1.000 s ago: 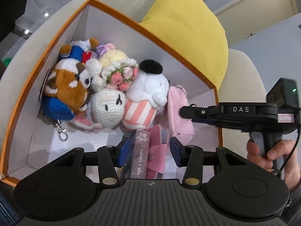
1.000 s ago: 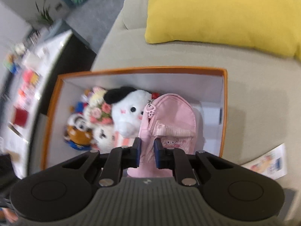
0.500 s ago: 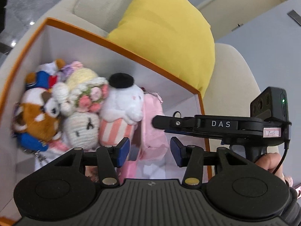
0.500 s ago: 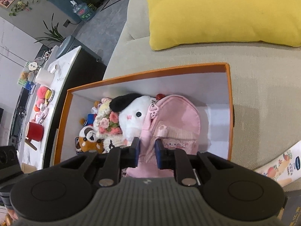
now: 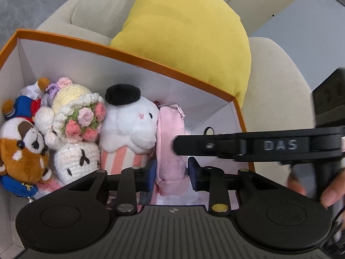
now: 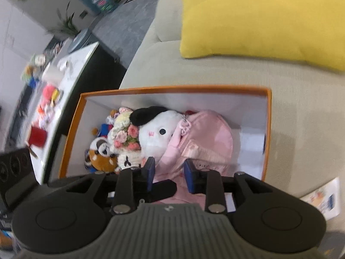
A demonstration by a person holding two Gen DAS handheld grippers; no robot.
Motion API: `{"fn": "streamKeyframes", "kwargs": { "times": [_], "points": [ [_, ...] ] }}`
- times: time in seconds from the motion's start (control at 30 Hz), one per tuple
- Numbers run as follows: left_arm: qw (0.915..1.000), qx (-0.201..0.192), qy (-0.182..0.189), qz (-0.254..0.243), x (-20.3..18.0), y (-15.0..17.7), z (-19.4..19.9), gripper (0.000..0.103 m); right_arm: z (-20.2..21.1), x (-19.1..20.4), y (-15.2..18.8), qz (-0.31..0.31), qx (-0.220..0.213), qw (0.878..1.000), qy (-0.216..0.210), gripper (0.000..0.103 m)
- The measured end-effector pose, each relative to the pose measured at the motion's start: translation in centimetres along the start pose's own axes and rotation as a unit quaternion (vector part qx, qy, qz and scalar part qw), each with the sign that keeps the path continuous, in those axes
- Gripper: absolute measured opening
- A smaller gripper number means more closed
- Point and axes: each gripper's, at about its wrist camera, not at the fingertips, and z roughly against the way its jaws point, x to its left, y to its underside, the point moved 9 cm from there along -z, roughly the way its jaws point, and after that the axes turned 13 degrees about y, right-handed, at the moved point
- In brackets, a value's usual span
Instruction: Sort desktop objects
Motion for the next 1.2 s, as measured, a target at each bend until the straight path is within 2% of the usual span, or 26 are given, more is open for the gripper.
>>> {"fn": "streamKeyframes", "kwargs": {
  "times": [0.1, 0.13, 0.2, 0.23, 0.3, 0.4, 0.5, 0.63, 0.73, 0.87, 1.03, 1.13, 1.2],
  "points": [
    [0.9999, -0.001, -0.010, -0.010, -0.3, 0.3, 0.0, 0.033, 1.1, 0.2, -0.4, 0.082, -0.004, 0.995, 0.050, 0.032],
    [0.9998, 0.004, -0.014, -0.017, -0.4, 0.5, 0.0, 0.032, 1.1, 0.4, -0.3, 0.121, 0.003, 0.990, 0.070, 0.031],
    [0.9995, 0.001, -0.021, -0.025, -0.7, 0.6, -0.1, 0.032, 0.9, 0.7, -0.2, 0.195, 0.013, 0.975, 0.103, 0.022],
    [0.9994, -0.001, -0.022, -0.026, -0.8, 0.7, -0.1, 0.032, 0.7, 0.9, -0.1, 0.236, 0.018, 0.964, 0.117, 0.021],
    [0.9995, -0.003, -0.022, -0.024, -0.6, 0.7, 0.0, 0.032, -0.3, 1.5, 0.6, 0.335, 0.036, 0.931, 0.142, 0.020],
    [0.9995, -0.006, -0.022, -0.022, -0.5, 0.7, 0.3, 0.031, -2.0, 1.5, 1.7, 0.436, 0.066, 0.883, 0.162, 0.018],
    [0.9995, -0.008, -0.020, -0.024, -0.6, 0.6, 0.3, 0.031, -3.6, 1.8, 2.6, 0.490, 0.090, 0.853, 0.156, 0.018],
    [0.9992, -0.014, -0.018, -0.032, -0.5, 0.4, 0.3, 0.031, -5.6, 1.6, 3.5, 0.538, 0.106, 0.823, 0.151, 0.018],
    [0.9988, -0.014, -0.011, -0.046, -0.8, 0.5, 0.3, 0.032, -6.6, 1.1, 3.5, 0.549, 0.100, 0.817, 0.142, 0.018],
    [0.9977, -0.017, 0.007, -0.066, -1.6, 0.2, 0.5, 0.034, -7.1, 1.1, 2.6, 0.545, 0.071, 0.828, 0.117, 0.018],
    [0.9969, -0.020, -0.007, -0.076, -1.0, -0.3, 0.3, 0.036, -8.1, 1.4, 1.7, 0.544, 0.053, 0.831, 0.098, 0.017],
    [0.9985, -0.015, 0.011, -0.051, -0.3, -0.2, -0.1, 0.035, -8.5, 1.1, 1.9, 0.559, 0.055, 0.821, 0.105, 0.018],
    [0.9983, -0.014, 0.005, -0.056, -0.5, -0.1, -0.2, 0.035, -8.4, 0.9, 1.9, 0.562, 0.054, 0.818, 0.113, 0.019]
  ]
}}
